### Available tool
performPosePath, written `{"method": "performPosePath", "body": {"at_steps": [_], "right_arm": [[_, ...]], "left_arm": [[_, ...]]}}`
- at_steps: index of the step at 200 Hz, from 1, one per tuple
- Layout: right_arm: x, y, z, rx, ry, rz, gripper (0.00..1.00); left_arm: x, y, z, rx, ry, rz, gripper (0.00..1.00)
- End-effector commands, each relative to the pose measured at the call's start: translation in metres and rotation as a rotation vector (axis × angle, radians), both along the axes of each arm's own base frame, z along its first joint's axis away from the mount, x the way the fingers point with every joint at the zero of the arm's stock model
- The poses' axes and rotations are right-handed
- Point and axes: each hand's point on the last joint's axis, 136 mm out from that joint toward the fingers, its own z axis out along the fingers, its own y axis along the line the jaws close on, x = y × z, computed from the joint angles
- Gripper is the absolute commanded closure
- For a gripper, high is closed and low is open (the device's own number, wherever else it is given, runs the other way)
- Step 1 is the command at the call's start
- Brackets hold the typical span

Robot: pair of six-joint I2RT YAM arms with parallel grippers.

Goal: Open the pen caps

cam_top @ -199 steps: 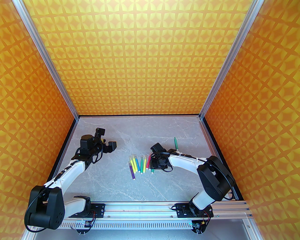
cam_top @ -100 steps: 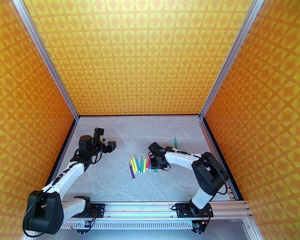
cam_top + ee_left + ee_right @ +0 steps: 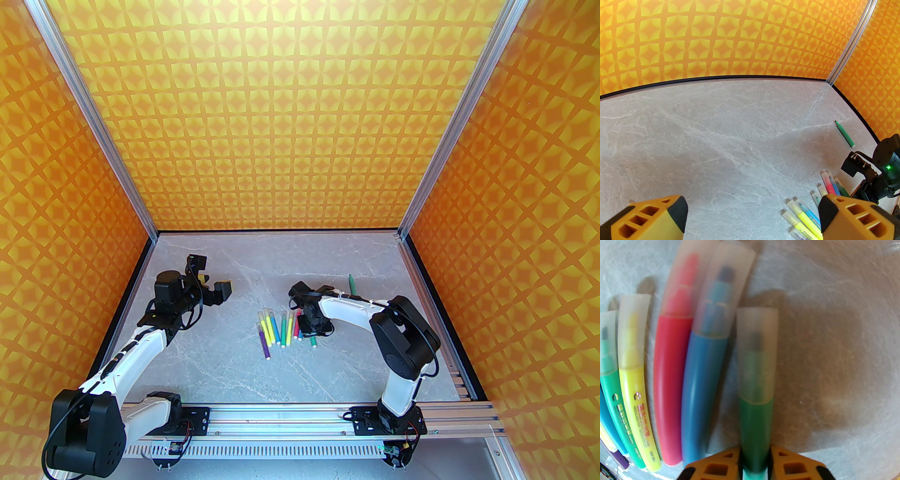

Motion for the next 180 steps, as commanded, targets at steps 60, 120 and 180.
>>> {"method": "performPosePath", "body": {"at_steps": [60,120,180], "right_arm": [[0.006,-0.021,-0.025,-0.096,-0.033,-0.025,0.9],[0.024,-0.009,0.021,-0.015,-0.158,0.029,0.99],[0.033,0.0,0.057,0.048,-0.243,0.076,1.0]], "left_arm": [[-0.003,-0.005,-0.008,-0.005,0.037,-0.021,0.03],[-0.001,-0.019,-0.014,-0.021,0.078,-0.069,0.04],[-0.003,-0.05,-0.014,-0.012,0.107,-0.16,0.07]]}}
